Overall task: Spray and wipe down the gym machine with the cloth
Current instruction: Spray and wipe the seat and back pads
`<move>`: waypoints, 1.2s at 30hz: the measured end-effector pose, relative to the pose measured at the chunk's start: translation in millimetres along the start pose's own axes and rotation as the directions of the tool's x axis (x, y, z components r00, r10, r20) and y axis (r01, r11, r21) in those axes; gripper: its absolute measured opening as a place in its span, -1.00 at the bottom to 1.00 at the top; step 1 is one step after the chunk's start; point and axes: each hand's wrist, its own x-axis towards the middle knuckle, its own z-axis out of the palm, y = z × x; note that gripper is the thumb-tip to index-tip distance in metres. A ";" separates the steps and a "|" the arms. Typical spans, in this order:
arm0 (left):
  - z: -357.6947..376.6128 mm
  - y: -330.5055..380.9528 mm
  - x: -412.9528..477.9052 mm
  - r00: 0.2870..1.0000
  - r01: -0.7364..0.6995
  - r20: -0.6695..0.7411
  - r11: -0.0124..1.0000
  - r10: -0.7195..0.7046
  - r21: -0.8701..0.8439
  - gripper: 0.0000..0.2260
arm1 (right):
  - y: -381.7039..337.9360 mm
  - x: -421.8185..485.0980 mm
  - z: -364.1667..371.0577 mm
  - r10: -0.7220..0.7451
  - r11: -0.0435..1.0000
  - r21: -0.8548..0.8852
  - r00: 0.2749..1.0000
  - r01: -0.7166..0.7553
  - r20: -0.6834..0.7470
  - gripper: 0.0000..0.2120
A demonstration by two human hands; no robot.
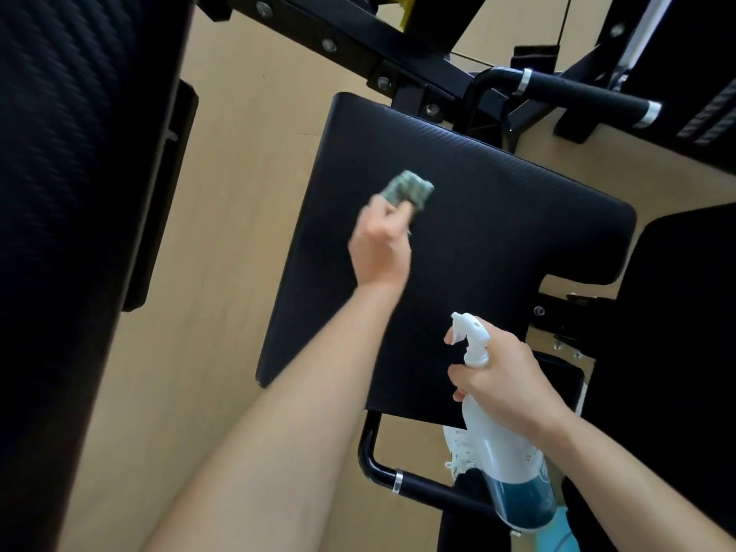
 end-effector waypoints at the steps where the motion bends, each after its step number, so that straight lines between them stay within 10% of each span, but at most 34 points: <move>1: -2.0 5.7 -21.5 0.996 -0.071 0.052 0.997 0.071 0.010 -0.89 | -1.6 -0.6 -1.4 0.000 1.000 -0.003 1.000 0.000 -0.001 -0.67; 8: -34.3 -33.9 -79.0 0.920 -0.338 0.224 0.940 0.321 0.039 -0.79 | -17.1 1.7 -5.5 -0.027 0.997 0.070 1.000 0.028 -0.011 -0.68; 17: -2.0 -18.1 51.3 0.968 0.238 -0.097 0.970 -0.232 0.055 -0.95 | -14.4 4.0 -27.9 -0.003 0.991 0.135 0.996 0.015 -0.092 -0.70; 23: 44.6 42.2 37.9 0.989 -0.144 0.026 0.986 0.147 -0.083 -0.92 | -14.0 9.4 -46.3 0.062 0.983 0.180 0.982 -0.030 -0.176 -0.69; 30: 66.0 41.7 12.3 0.803 -0.547 0.188 0.824 0.566 -0.145 -0.84 | -20.8 20.9 -55.5 0.075 0.969 0.247 0.965 -0.012 -0.250 -0.70; 33: 54.9 51.1 33.0 0.906 -0.328 0.210 0.923 0.367 -0.200 -0.92 | -22.4 24.6 -56.6 0.071 0.967 0.256 0.965 -0.005 -0.252 -0.69; 36: 35.6 66.3 60.5 0.899 0.301 0.429 0.836 -0.088 -0.459 -0.87 | -23.0 28.7 -59.8 0.054 0.966 0.260 0.966 0.014 -0.254 -0.68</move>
